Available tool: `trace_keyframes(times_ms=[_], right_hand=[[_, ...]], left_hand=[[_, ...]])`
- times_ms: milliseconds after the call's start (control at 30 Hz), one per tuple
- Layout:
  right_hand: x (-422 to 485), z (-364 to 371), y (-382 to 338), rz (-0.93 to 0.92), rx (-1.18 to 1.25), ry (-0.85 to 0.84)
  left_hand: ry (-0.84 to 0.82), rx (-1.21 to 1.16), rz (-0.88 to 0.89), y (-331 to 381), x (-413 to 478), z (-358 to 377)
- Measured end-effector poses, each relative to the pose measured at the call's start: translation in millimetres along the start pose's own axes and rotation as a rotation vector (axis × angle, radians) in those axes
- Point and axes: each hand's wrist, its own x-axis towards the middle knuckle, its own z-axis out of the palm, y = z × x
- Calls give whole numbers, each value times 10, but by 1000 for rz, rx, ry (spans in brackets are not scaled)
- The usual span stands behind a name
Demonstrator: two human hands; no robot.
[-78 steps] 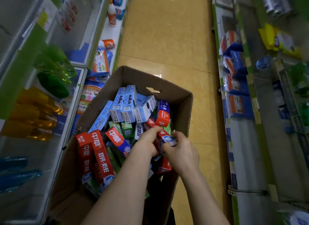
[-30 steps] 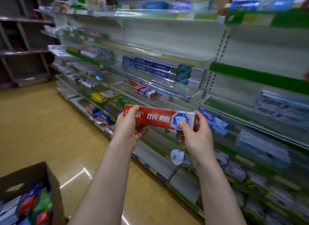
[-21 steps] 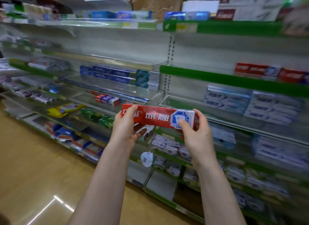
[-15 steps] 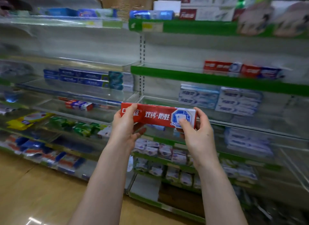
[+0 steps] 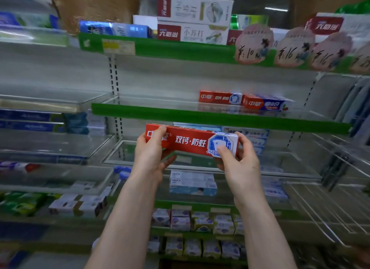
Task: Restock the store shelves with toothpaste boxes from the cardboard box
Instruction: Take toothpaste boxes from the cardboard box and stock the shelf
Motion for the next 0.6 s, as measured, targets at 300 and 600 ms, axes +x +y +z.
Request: trace_keyframes(times_ms=[300,600], right_hand=[[579,0,94,-27,22,50],[1260,-180,123,-123,78,22]], left_hand=[[-97,5,11,-2,532,397],[-97,-12,118,6,884,925]])
